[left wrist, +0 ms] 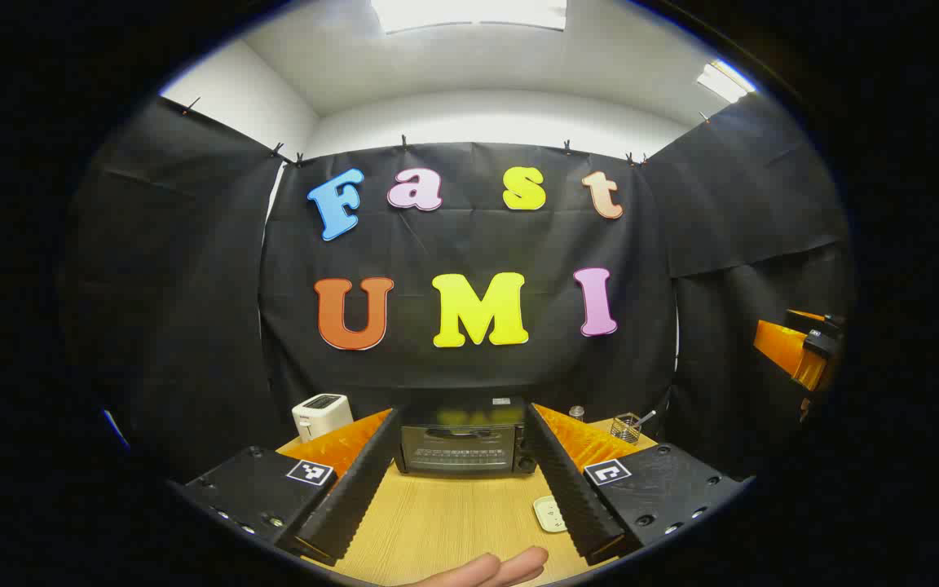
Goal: Open the electric oven with the left hand, put the food in, and close the electric oven.
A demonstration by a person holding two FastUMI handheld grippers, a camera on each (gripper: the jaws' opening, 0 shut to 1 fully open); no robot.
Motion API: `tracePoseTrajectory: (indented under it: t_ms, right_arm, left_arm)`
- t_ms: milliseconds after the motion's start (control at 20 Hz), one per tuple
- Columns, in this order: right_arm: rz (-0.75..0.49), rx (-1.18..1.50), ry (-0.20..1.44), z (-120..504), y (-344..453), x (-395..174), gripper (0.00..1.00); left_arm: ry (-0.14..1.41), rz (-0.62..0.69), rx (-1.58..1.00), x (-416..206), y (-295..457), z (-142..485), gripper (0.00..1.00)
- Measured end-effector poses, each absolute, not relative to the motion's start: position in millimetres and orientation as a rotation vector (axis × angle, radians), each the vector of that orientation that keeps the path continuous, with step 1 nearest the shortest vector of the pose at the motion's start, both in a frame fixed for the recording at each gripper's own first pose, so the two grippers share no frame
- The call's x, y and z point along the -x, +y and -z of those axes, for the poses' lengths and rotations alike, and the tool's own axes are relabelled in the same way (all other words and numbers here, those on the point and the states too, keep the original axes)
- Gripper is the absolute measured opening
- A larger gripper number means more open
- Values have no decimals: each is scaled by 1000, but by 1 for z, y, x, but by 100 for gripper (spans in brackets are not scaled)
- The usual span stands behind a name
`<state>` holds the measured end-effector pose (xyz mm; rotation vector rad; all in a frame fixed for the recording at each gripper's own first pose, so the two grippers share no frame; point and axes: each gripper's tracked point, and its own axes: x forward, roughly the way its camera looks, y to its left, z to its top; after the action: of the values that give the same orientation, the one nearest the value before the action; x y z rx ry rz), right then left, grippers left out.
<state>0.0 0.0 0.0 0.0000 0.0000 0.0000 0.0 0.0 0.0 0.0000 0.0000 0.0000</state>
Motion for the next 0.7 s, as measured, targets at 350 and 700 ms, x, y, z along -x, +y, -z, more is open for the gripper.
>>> tracePoseTrajectory:
  t_ms: [350, 700]
  right_arm:
    - [-9, 6, 5, 7, -22, -2, 97]
    - [17, -16, -64, -2, -38, 2, 97]
  left_arm:
    - [-12, -35, 3, 2, -1, -6, 96]
    - [2, -31, 7, -19, -1, 7, 86]
